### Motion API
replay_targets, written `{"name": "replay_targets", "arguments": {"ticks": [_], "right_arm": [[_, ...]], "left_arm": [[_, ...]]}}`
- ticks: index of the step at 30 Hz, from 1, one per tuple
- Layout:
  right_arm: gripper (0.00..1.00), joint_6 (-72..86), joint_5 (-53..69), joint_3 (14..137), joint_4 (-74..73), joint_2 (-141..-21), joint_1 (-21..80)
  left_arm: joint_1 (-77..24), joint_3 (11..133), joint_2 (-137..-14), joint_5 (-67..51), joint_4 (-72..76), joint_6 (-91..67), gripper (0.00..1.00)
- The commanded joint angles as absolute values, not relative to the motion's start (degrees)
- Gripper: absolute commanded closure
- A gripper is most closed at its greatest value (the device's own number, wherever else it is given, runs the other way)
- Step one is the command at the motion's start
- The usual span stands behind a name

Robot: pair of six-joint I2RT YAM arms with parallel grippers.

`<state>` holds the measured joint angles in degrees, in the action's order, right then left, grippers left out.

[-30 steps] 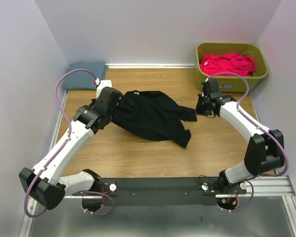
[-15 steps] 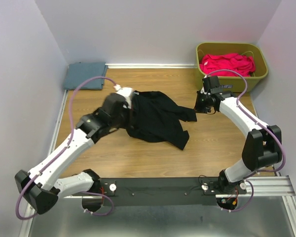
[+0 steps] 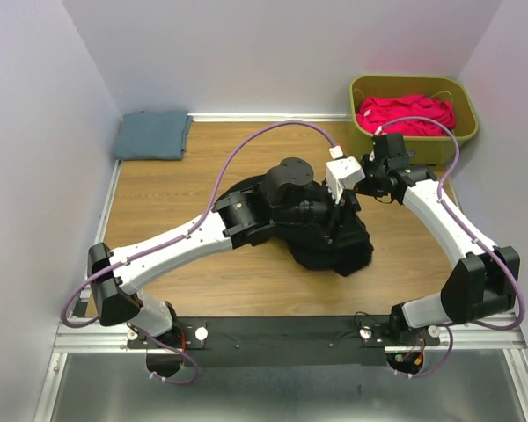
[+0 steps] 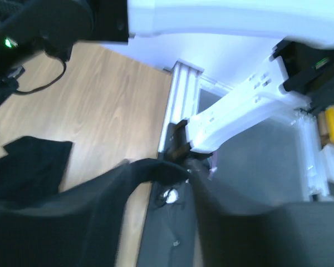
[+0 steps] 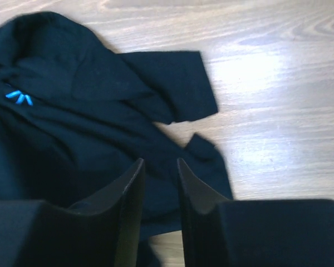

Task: Fold and stack the t-shirts
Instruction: Flatten the tshirt out

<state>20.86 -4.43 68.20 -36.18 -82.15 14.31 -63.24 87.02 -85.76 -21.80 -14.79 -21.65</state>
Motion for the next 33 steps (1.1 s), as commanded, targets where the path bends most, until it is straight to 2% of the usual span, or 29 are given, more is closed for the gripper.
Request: {"name": "replay_targets", "arguments": {"ticks": [1,2,4,7,12,17,25,31,33], "right_arm": [[0.61,17.93,-1.95,67.59,-37.44,-80.07,14.33],[0.59,17.76,-0.63,66.98,-37.44,-79.81,14.33],[0.59,17.67,4.10,64.44,-37.44,-79.72,14.33],[0.59,18.54,8.86,61.45,-37.00,-79.89,15.03],[0.59,22.05,14.04,54.33,-32.97,-81.03,19.06],[0.59,24.34,14.25,49.93,-27.78,-84.72,20.21],[0.61,25.75,5.02,51.85,-25.49,-92.63,20.04],[0.62,25.84,2.99,53.08,-24.96,-97.55,18.72],[0.62,25.84,2.73,53.26,-24.61,-98.52,18.37]], "left_arm": [[-63.28,84.05,-83.59,-21.90,-12.30,-20.04,0.30],[-63.11,82.81,-82.80,-20.41,-12.22,-20.39,0.17],[-61.54,78.43,-80.00,-15.14,-12.65,-22.31,0.12],[-56.80,72.71,-75.52,-10.21,-14.40,-28.09,0.12],[-41.61,56.11,-68.31,4.61,-22.04,-35.41,0.12],[-30.00,45.81,-65.57,9.05,-19.18,-37.70,0.12],[-25.23,39.73,-71.19,12.92,-11.70,-33.67,0.12],[-24.61,41.74,-76.89,12.57,-9.85,-29.81,0.12],[-24.61,42.10,-78.21,11.26,-9.49,-28.66,0.16]]}}
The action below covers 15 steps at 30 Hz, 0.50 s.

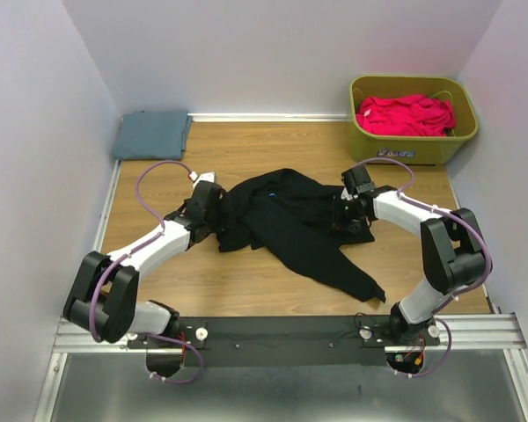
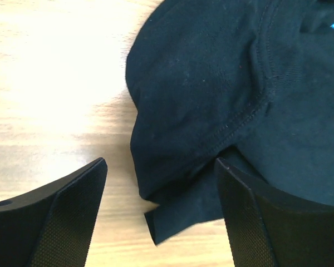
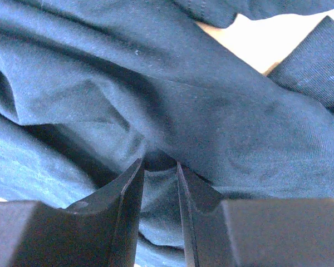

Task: Fold and stack the t-shirts
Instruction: Flatten the tshirt out

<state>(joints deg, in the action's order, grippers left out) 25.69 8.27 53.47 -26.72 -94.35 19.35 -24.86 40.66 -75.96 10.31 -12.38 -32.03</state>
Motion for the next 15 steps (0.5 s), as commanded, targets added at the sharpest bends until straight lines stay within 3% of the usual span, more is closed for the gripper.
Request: {"name": "replay_targets", "arguments": {"ticks": [1,11,15], "right_arm": [[0.62,25.75,2.72,53.44,-24.52,-98.53,18.37],[0.63,25.05,1.32,54.93,-24.43,-101.51,15.29],[0.63,25.22,1.58,55.90,-24.43,-102.22,15.21]], "left_arm": [[-24.61,42.36,-78.48,10.47,-9.41,-27.96,0.17],[-24.70,44.47,-82.44,4.48,-7.38,-22.76,0.21],[-24.70,45.17,-84.11,6.41,-7.56,-22.33,0.33]]}}
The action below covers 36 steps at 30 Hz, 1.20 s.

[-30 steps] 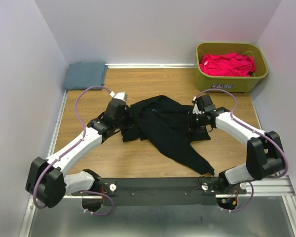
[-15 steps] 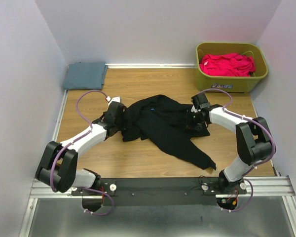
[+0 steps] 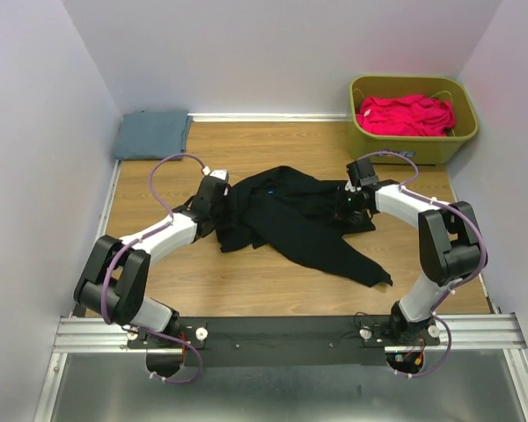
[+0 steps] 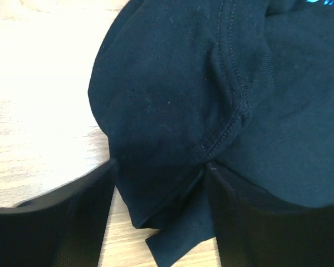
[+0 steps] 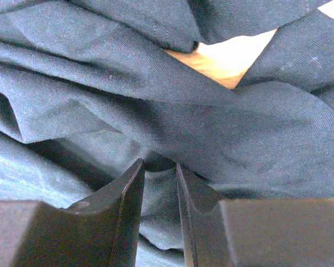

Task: Fold and stack the t-shirts
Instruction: Flatten the tshirt out

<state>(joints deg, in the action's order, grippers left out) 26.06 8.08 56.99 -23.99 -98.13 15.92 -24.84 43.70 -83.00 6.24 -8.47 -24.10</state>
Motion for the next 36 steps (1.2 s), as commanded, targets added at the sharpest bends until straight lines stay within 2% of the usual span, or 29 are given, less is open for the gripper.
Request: {"name": "replay_targets", "arguments": {"ticks": [1,2,5,6,8,16,22,29,33,36], "right_arm": [[0.63,25.31,1.50,56.07,-24.43,-102.39,15.12],[0.63,25.31,1.32,56.16,-24.43,-102.48,15.12],[0.63,25.31,0.79,56.34,-24.52,-102.74,14.94],[0.63,25.23,0.70,56.42,-24.52,-102.83,14.77],[0.63,25.40,0.35,56.43,-24.52,-103.01,14.42],[0.63,26.10,-3.16,58.79,-25.31,-103.80,11.34],[0.63,25.84,-4.13,61.70,-26.37,-105.38,11.25],[0.63,22.94,-6.85,63.98,-26.81,-105.82,11.25],[0.62,21.71,-7.21,67.31,-27.24,-105.30,11.34],[0.61,20.57,-4.93,68.73,-27.51,-102.84,11.69]], "left_arm": [[-24.61,45.44,-84.63,7.63,-7.65,-22.06,0.36],[-24.70,45.53,-84.73,8.17,-7.65,-22.06,0.38],[-24.70,45.97,-84.99,9.67,-7.82,-21.62,0.67],[-24.61,46.14,-84.82,10.71,-8.00,-21.53,0.84],[-24.61,47.28,-83.59,12.82,-9.57,-21.27,0.99],[-18.81,56.42,-78.67,31.79,-21.87,-17.85,1.00],[-17.23,64.68,-77.44,42.26,-24.08,-16.26,1.00],[-17.23,66.01,-74.88,39.73,-18.99,-11.34,0.97],[-16.88,67.49,-81.62,37.62,-14.61,-12.83,0.96],[-16.44,72.14,-85.42,37.09,-11.88,-13.10,0.89]]}}
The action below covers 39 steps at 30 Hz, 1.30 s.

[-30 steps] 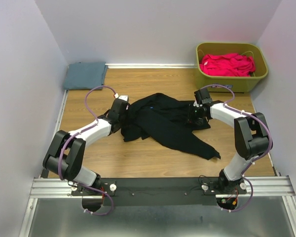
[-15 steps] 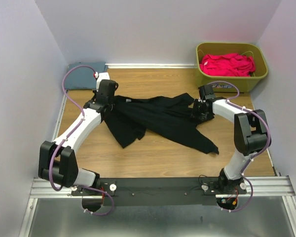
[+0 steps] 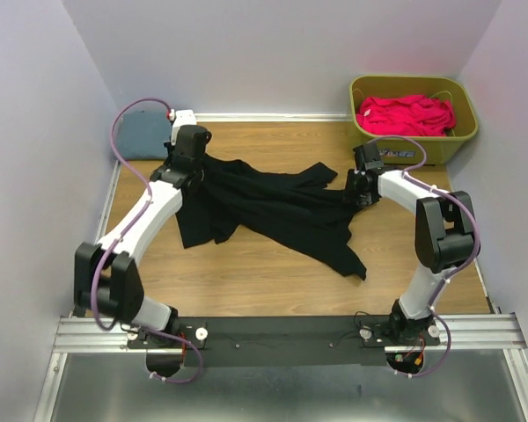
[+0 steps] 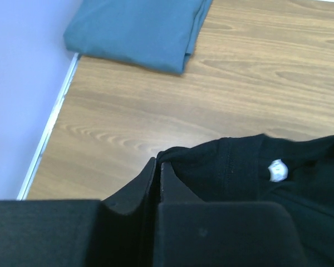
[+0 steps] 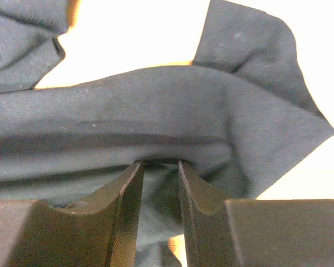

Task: Fold and stack the t-shirts
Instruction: Flatten the tshirt out

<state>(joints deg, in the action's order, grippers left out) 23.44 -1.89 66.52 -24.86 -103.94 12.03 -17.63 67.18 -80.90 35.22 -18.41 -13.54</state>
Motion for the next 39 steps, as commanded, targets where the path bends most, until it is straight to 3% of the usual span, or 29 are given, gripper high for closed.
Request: {"name": "replay_targets", "arguments": {"ticks": [1,5,7,8,10,18,26,39], "right_arm": [[0.60,20.22,-4.40,68.99,-27.51,-101.96,12.04],[0.58,19.07,-3.25,67.68,-28.21,-97.13,15.46],[0.54,18.46,-2.73,66.63,-28.21,-93.80,18.44],[0.52,17.85,-2.03,65.84,-28.21,-92.74,19.76],[0.50,16.88,-0.71,65.39,-28.21,-91.06,24.14],[0.43,15.38,2.02,66.27,-28.21,-95.00,41.20],[0.43,18.80,-2.95,66.27,-28.30,-104.06,43.33],[0.46,25.66,-4.22,59.59,-29.18,-99.76,20.67]], "left_arm": [[-16.09,73.46,-87.69,36.74,-9.86,-12.92,0.88],[-14.94,80.49,-91.83,34.37,-6.95,-12.57,0.85],[-14.85,83.49,-92.37,32.53,-6.59,-12.57,0.64],[-14.85,83.50,-92.11,31.74,-6.50,-12.74,0.44],[-14.77,80.27,-90.19,30.15,-6.76,-14.31,0.31],[-13.54,59.79,-76.93,22.78,-11.50,-21.87,0.29],[-12.13,45.01,-67.60,21.89,-14.24,-25.49,0.23],[-10.90,42.36,-65.74,17.42,-15.82,-24.35,0.23]]}}
